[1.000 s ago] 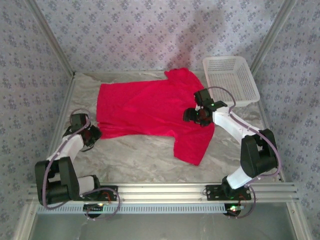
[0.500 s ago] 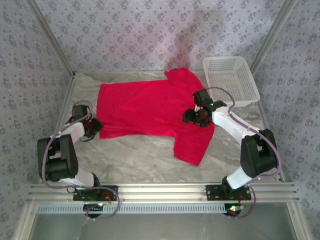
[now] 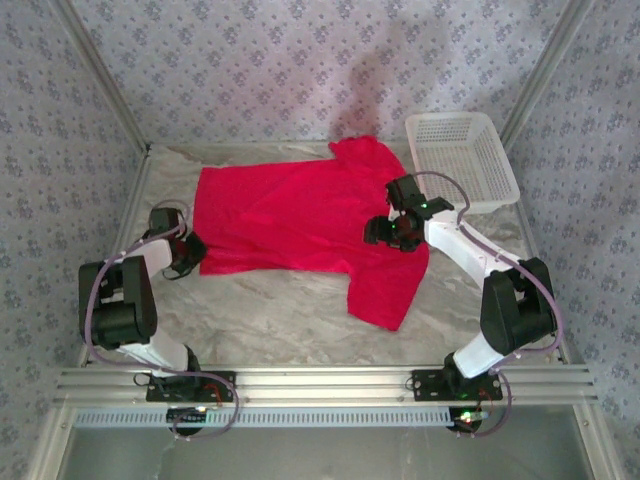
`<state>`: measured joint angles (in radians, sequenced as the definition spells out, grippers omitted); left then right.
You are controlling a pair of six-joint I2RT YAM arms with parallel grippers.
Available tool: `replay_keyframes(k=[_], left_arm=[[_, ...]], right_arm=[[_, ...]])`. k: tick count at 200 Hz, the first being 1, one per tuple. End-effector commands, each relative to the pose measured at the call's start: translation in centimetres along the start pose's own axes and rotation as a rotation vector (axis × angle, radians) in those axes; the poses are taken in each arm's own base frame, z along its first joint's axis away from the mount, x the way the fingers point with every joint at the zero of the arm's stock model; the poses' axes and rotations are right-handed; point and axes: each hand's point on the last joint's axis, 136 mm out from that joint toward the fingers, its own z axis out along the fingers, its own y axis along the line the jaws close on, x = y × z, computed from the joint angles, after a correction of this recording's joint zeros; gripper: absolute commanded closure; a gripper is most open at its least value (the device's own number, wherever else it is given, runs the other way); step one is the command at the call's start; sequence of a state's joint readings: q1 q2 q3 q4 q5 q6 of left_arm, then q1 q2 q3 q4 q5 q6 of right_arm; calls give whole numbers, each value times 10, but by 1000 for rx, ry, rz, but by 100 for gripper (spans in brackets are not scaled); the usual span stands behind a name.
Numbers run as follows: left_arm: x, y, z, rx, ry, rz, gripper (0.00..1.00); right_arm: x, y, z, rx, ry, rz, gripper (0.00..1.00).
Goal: Fold the inside-out t-shirt
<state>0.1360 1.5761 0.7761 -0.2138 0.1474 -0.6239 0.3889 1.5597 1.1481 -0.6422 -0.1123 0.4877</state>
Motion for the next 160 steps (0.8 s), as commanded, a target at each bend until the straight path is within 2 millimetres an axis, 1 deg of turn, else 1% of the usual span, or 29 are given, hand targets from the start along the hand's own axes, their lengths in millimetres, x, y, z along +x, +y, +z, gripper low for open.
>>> replay_keyframes(k=[1,19,41,60,76,94,118,141,160], left_arm=[[-14,-10,-26,-26,-41,50,100],[-22,-22,-51,-43,-87,103,100],[-23,-36,-80,-41,-137,156,100],[-18,-40,-99,-31,-161,174,100],[-11,-39,-110,-19,-170,179,100],[0,-36,-116,5,-166,171,100],[19,-29,-115,34,-133,159,100],[33,-19,-112,37,-112,147,100],[39,-14,-114,40,-109,141,100]], right_arm=[[16,-8,-11,43,57,-31,30],[33,-23,-17,112,109,-38,30],[60,-38,-25,171,167,-40,30],[86,-47,-30,202,209,-31,30],[108,-52,-29,210,252,-14,30],[135,-53,-22,199,310,17,32],[168,-44,-9,148,373,45,33],[187,-38,4,128,393,76,33],[194,-35,10,132,393,82,33]])
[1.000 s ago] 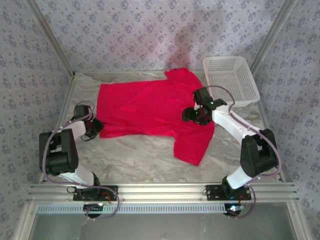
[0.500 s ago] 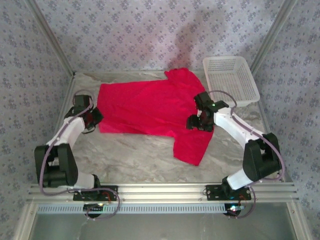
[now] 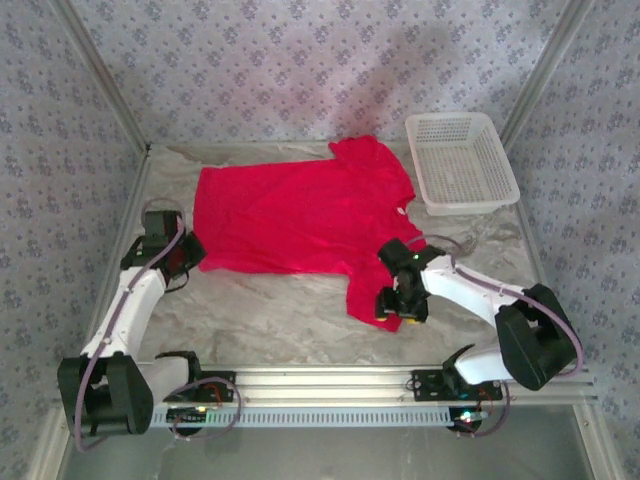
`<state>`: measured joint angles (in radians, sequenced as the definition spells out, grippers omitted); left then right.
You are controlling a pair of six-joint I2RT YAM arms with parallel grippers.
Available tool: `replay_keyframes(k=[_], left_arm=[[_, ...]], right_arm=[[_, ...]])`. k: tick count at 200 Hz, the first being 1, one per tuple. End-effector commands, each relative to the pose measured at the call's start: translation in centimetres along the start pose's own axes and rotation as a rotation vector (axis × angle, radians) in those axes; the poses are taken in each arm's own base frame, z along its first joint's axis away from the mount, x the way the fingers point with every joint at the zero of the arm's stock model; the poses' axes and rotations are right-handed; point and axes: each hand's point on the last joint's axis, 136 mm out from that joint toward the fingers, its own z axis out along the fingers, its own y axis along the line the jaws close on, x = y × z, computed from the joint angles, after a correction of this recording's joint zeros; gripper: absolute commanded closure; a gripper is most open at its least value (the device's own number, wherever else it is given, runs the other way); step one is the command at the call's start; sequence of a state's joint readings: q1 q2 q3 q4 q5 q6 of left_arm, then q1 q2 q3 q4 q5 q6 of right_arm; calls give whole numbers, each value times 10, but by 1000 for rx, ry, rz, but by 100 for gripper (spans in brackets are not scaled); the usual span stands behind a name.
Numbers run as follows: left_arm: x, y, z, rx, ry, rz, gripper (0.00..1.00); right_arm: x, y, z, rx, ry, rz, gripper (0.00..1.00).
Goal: Fold the inside-out t-shirt
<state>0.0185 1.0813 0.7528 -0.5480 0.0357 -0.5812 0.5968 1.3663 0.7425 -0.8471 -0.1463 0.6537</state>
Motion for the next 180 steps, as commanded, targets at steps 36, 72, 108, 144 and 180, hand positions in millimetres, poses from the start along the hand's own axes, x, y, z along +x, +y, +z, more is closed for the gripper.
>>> replay_keyframes(k=[36,72,108,144,180], left_arm=[[16,5,-10,21,27,-21,100],[15,8,-17,45,25,-43,100],[7,6,-24,81,8,-70,100],[12,-2,-3,132,50,-88,100],[10,-10,43,147,125,-115,100]], right_arm=[[-2,12,23,-45,-25,91,43],[-13,13,11,-25,-74,76,87],[-32,5,-39,31,-184,46,100],[-66,-9,-92,-9,-352,93,100],[-104,2,-97,-77,-405,133,100]])
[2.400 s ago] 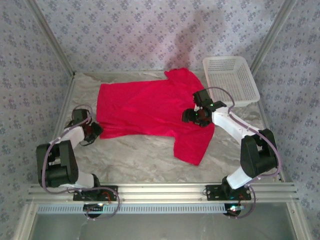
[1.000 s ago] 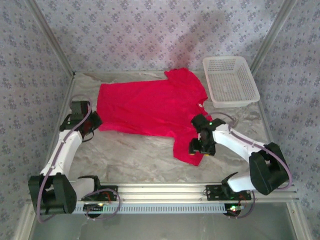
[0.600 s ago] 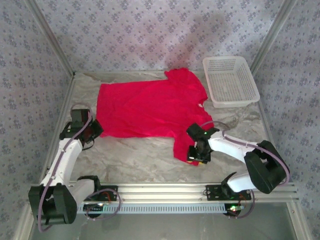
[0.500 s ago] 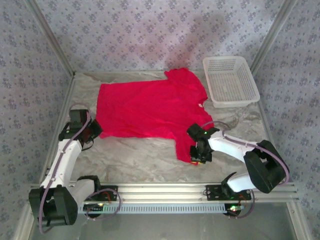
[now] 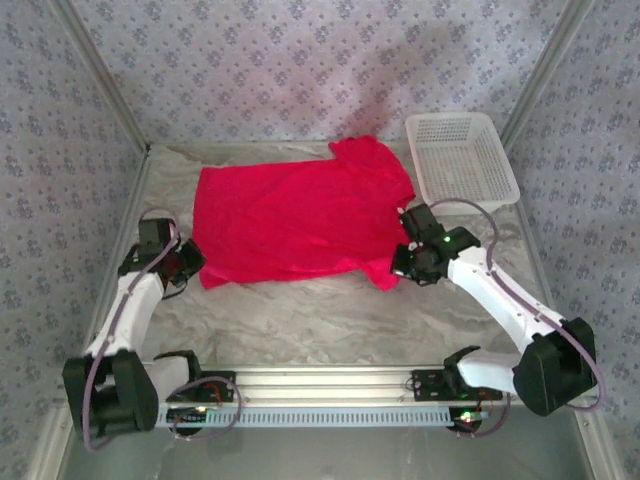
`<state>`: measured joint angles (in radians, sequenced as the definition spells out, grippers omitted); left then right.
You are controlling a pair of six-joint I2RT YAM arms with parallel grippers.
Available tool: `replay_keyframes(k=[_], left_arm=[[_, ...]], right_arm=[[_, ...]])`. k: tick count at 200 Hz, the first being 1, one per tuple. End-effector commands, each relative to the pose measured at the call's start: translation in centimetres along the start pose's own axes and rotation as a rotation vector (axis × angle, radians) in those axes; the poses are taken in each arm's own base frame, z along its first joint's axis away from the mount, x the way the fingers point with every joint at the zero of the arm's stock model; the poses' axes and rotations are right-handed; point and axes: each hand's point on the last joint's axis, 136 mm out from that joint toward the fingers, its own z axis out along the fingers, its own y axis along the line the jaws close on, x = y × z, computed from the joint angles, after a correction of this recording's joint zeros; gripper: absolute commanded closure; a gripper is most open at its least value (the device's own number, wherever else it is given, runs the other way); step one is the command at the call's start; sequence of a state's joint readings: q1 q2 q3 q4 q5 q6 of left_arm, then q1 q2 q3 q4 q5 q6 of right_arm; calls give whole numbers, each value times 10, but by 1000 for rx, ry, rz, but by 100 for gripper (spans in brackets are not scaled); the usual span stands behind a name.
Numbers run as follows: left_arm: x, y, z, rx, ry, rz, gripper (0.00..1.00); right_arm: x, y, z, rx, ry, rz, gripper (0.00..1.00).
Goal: Fold the inside-out t-shirt
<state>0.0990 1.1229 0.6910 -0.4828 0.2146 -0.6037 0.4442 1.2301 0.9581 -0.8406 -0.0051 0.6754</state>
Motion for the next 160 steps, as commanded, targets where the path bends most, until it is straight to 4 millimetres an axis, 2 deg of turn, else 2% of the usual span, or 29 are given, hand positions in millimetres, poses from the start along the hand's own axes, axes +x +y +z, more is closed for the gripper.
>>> replay_keyframes(k=[1,32,55,62,75,93,98,117,133,160], left_arm=[[-8,-11,26,53,27,-20,100],[-25,-18,59,33,84,-13,100],[-28,-15,72,1,118,-10,100],[-28,-11,73,-15,122,-13,97],[-28,-5,71,-33,118,-21,87],[-28,7,62,-58,103,-38,60],[-28,11,58,-66,97,-43,56],[-27,17,43,-72,66,-51,53],[-23,18,34,-67,50,-44,55],[-12,19,33,-45,69,-51,58]], right_arm=[[-17,4,10,15,-12,-15,100],[-33,11,31,52,25,-27,100],[-38,13,40,55,50,-43,100],[-39,13,42,54,54,-42,100],[-40,13,46,52,61,-43,100],[-40,14,50,47,78,-45,100],[-40,14,51,46,82,-51,100],[-41,15,55,45,83,-68,100],[-41,16,57,39,86,-72,100],[-39,17,60,30,95,-74,100]])
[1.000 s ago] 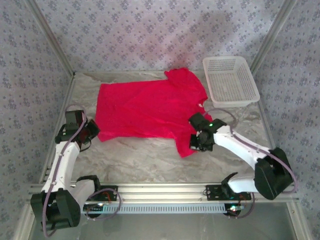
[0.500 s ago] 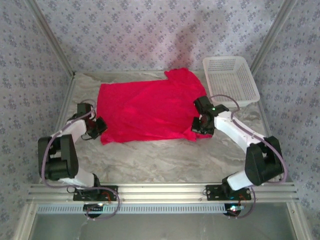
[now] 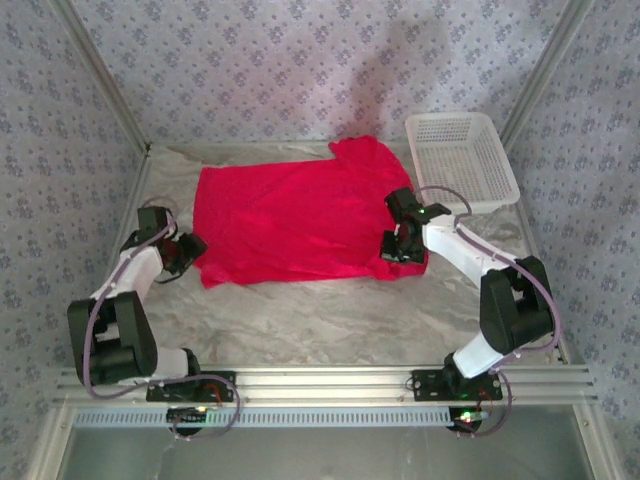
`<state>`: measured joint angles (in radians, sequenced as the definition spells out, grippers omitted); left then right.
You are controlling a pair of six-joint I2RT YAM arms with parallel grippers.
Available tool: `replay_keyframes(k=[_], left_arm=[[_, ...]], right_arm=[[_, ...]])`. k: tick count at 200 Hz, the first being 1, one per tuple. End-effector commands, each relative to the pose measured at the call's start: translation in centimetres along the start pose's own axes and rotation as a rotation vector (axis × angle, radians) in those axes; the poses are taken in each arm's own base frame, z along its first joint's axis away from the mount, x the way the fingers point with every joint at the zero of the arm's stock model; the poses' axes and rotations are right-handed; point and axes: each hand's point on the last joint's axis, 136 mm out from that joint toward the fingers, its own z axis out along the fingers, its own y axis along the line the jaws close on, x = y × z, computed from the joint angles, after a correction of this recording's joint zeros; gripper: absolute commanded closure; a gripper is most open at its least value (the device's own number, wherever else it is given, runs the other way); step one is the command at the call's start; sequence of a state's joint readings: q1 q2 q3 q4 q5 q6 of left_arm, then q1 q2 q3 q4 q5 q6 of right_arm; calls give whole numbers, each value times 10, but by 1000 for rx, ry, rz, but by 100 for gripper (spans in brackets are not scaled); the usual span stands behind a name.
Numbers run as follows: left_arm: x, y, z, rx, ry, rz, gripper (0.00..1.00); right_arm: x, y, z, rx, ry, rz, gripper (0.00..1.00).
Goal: Fold the inside-out t-shirt
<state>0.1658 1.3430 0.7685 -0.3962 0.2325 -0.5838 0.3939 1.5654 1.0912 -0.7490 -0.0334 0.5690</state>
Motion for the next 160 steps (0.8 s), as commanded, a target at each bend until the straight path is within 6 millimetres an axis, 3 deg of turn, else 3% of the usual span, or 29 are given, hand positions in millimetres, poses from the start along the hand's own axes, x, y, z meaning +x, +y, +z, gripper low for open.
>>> replay_keyframes(k=[1,74,95,149,160], left_arm=[[18,8,1,-8,45,-3,58],[29,11,16,33,70,-34,61],[28,10,20,35,70,-40,67],[27,12,20,20,74,-38,100],[26,12,19,14,69,-34,100]], right_arm=[[-5,5,-1,-24,-3,-19,100],[-5,8,-1,-38,9,-23,100],[-4,8,0,-43,12,-21,100],[-2,9,0,-48,19,-20,100],[-2,10,0,-52,20,-21,100]])
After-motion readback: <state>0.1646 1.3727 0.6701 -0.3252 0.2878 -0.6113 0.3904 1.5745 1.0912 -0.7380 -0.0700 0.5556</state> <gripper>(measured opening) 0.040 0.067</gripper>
